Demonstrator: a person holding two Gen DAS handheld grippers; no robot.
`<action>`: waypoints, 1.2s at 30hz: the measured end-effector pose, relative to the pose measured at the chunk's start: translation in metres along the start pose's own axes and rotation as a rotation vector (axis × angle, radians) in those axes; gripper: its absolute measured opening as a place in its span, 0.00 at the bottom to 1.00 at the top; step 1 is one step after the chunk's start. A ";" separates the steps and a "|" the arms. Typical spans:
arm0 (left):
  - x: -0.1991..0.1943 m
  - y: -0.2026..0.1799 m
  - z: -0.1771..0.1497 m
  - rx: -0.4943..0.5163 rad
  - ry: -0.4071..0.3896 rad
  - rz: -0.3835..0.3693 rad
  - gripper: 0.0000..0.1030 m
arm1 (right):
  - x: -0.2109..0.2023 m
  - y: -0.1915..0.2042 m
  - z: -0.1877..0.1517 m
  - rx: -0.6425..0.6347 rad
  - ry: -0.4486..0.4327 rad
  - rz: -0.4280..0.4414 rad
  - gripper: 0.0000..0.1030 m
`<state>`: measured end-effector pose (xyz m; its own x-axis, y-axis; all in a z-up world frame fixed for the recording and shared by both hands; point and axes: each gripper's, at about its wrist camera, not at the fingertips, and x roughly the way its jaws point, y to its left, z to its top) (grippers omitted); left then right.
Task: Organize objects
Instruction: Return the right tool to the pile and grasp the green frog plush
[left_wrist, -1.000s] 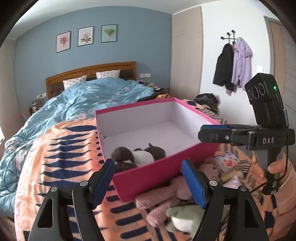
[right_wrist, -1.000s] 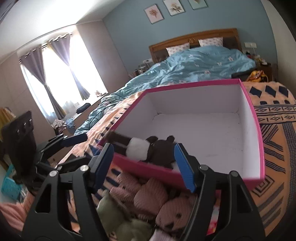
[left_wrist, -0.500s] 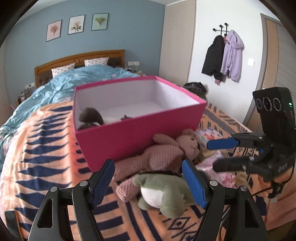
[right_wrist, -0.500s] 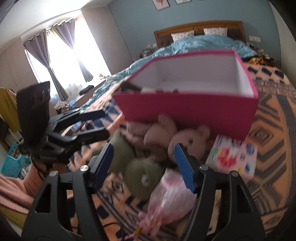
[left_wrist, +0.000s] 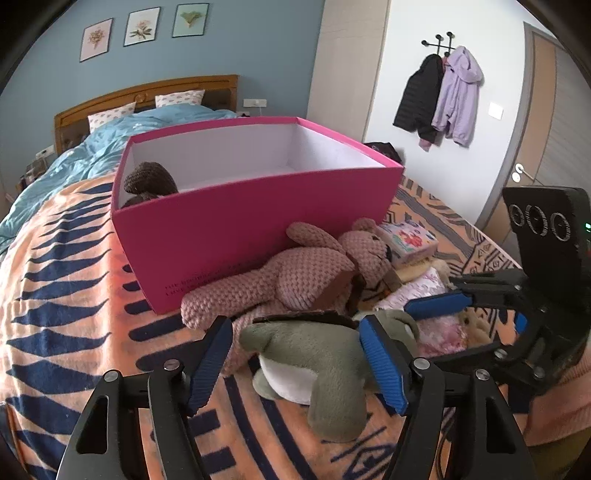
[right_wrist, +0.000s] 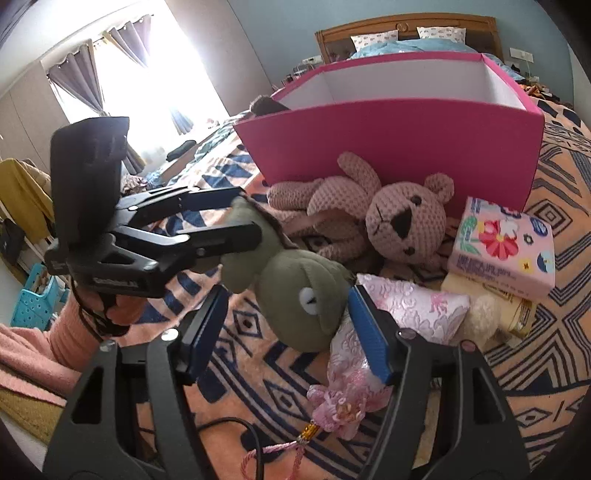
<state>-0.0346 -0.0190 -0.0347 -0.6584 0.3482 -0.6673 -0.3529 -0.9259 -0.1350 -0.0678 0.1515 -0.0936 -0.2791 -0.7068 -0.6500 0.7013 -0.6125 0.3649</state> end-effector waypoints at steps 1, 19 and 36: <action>-0.001 -0.001 -0.003 0.003 0.006 -0.005 0.70 | 0.001 -0.001 -0.001 0.001 0.008 -0.002 0.66; -0.019 0.006 -0.040 -0.065 0.055 -0.033 0.70 | 0.017 0.011 -0.010 -0.018 0.010 -0.012 0.66; -0.030 -0.005 -0.036 -0.067 0.023 -0.038 0.64 | 0.007 0.020 -0.006 -0.055 -0.029 0.007 0.56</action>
<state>0.0112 -0.0307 -0.0404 -0.6294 0.3807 -0.6774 -0.3316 -0.9200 -0.2089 -0.0515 0.1367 -0.0947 -0.2924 -0.7215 -0.6277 0.7377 -0.5878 0.3320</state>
